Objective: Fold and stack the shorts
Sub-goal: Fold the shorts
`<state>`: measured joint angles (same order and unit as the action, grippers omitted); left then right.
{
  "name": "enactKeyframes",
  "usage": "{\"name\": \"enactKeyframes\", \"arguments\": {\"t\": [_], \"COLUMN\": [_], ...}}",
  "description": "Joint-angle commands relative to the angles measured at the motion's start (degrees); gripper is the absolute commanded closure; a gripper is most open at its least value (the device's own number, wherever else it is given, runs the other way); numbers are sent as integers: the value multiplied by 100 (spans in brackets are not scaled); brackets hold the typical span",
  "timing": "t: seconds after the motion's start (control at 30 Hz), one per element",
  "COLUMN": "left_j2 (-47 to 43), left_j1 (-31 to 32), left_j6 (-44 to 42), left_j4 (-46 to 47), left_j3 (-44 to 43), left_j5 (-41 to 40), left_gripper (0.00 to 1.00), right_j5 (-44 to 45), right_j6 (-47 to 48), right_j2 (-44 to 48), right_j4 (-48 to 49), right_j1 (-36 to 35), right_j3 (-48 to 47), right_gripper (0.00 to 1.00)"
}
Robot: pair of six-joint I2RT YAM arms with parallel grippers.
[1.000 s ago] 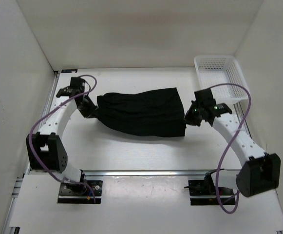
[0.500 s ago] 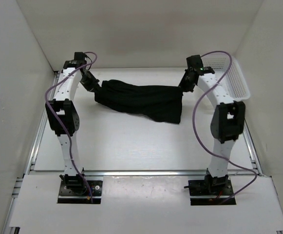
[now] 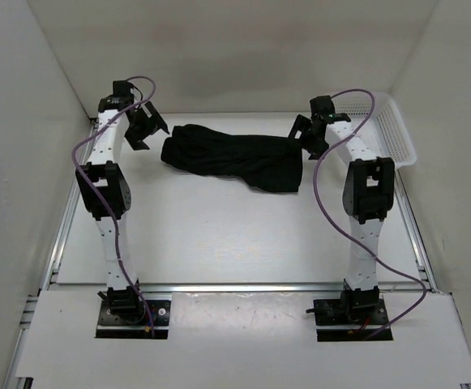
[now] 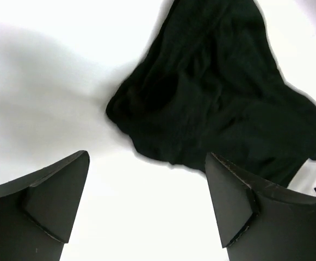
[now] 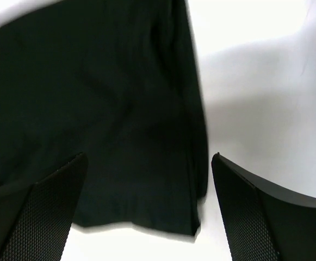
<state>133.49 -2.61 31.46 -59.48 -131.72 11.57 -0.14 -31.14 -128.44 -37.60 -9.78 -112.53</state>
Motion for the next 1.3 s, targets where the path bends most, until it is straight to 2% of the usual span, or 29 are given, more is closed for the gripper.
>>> {"name": "enactKeyframes", "arguments": {"t": [0.0,0.03,0.13,0.2,0.23,0.27,0.33,0.37,0.4,0.5,0.6,0.67,0.7,0.73,0.77,0.8,0.87,0.9,0.93,1.07,1.2,1.27], "left_j2": [-1059,-1166,-1405,-1475,-1475,-1388,-1108,-993,-870,-351,210,396,545,616,669,669,740,740,644,214,-568,-1163], "left_j1": [15,15,68,68,68,120,182,252,322,384,437,437,437,437,437,437,437,437,437,490,490,490], "left_j6": [-395,-395,-378,-378,-378,-439,-491,-492,-492,-492,-492,-422,-369,-369,-308,-307,-246,-185,-123,-70,-123,-123], "left_j4": [130,130,130,314,471,525,526,578,578,578,578,578,578,578,578,578,578,578,578,631,745,816], "left_j3": [636,1117,1953,2316,2439,2510,2511,2320,2204,1670,1081,668,543,429,219,147,94,94,94,629,1717,2622], "left_j5": [-366,-436,-507,-141,27,212,503,573,574,574,399,346,346,346,293,241,240,171,170,-146,-287,-348], "left_gripper": [2,31,78,79,75,48,18,11,6,6,12,24,29,35,51,63,86,90,90,90,90,90], "right_j5": [-91,-170,-581,-846,-969,-1092,-1408,-1497,-1550,-1402,-1121,-962,-866,-760,-577,-575,-522,-461,-460,-268,-101,22], "right_j6": [91,29,-260,-454,-690,-831,-1226,-1341,-1430,-1553,-1606,-1606,-1554,-1501,-1501,-1501,-1439,-1370,-1369,-1159,-869,-790], "right_j2": [1099,1224,1602,1664,1665,1665,1665,1586,1481,1218,866,576,470,304,233,180,118,118,118,389,1073,1364], "right_j4": [253,254,315,315,367,438,604,771,824,886,886,826,729,676,597,596,596,509,509,447,394,394], "right_j1": [-200,-200,-200,-147,-147,-147,-94,-94,-94,-234,-357,-427,-480,-481,-481,-481,-481,-481,-481,-481,-533,-534], "right_j3": [1043,1284,2067,2322,2506,2578,2779,2780,2780,2570,2140,1797,1674,1490,1428,1427,1427,1427,1427,1978,2805,3218], "right_gripper": [1,1,0,0,0,0,0,0,2,5,8,10,16,20,25,43,68,92,100,100,100,100]}}
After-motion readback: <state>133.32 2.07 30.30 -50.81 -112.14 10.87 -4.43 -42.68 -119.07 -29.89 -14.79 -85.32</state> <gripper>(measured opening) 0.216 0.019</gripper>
